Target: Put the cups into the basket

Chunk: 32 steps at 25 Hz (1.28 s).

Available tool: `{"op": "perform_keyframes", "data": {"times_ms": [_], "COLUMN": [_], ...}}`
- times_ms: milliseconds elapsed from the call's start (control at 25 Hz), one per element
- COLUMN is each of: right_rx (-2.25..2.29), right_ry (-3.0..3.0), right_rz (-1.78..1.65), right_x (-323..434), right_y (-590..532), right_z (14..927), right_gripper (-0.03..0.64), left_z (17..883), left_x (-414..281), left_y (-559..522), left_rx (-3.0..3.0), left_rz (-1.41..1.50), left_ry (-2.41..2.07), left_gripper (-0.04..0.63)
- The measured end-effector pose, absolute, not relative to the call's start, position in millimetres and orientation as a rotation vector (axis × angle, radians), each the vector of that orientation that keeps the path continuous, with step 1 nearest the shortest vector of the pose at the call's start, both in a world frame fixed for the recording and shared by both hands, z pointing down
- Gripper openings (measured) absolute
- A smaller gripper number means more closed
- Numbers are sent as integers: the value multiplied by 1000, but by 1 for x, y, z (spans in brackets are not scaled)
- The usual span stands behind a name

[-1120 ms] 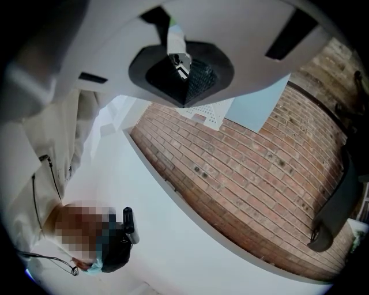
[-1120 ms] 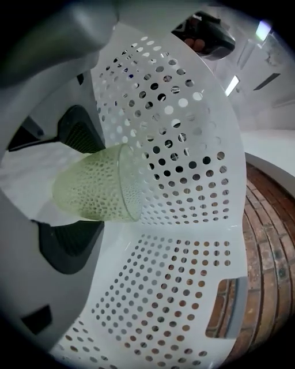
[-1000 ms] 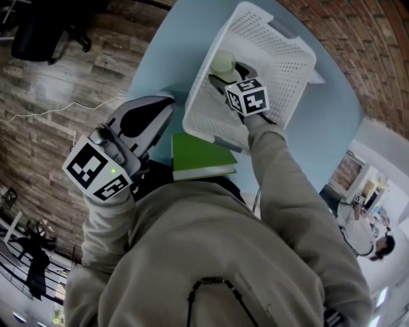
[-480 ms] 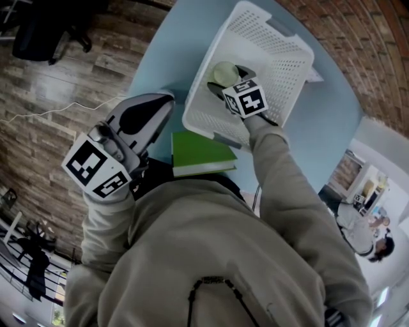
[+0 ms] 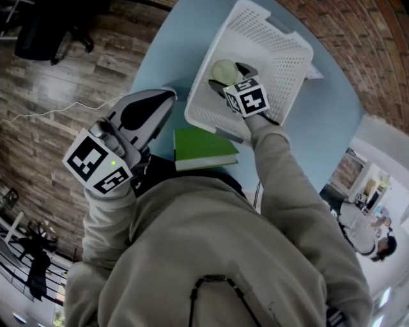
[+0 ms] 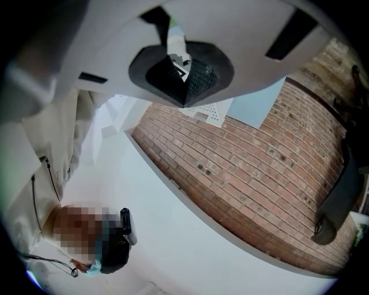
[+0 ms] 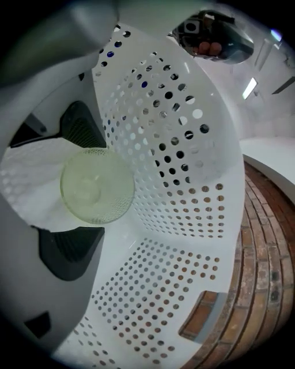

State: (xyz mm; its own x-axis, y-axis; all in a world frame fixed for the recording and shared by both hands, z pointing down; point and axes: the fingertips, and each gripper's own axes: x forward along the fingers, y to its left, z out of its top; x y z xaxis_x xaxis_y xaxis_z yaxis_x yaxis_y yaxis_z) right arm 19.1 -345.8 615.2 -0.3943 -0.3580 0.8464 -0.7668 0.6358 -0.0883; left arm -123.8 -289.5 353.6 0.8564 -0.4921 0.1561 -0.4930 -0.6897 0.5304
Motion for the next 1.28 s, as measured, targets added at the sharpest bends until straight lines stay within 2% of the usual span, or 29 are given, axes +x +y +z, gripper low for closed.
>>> {"op": "perform_keyframes", "data": {"times_ms": [280,680,760,840,960,1000,1280], "right_rx": [992,1168,1204,1248,1284,1285,1296], "right_ry": [-2047,-2267,-2338,-2420,-2529,-2564,-2744], "right_rz": [524,415,397,398,426,446,445], "right_x": [20,29,32,34,38,40,53], "right_y": [-355,-343,-331,-318,-293,-285,-235], "right_z": [573,442,413,383,346,335,253], "right_gripper": [416,397,334,180,32,14,12], "left_z": [331,271,260,249,232,227,193], "left_x": [-126,-97,-88,-79,-66,-62,-24], "left_y": [-289,-267,-259,-252,-241,-237,-209], "left_rx": [2504,2633,2657,2685,2720,2729,2777], "left_rz": [-7,-36,-35,-34,-46,-53,-97], "left_ry": [-718,-602,-572,-541,-511,-504,-417], "left_gripper": [-5,-3,-5,-5,-4,-4,-3]}}
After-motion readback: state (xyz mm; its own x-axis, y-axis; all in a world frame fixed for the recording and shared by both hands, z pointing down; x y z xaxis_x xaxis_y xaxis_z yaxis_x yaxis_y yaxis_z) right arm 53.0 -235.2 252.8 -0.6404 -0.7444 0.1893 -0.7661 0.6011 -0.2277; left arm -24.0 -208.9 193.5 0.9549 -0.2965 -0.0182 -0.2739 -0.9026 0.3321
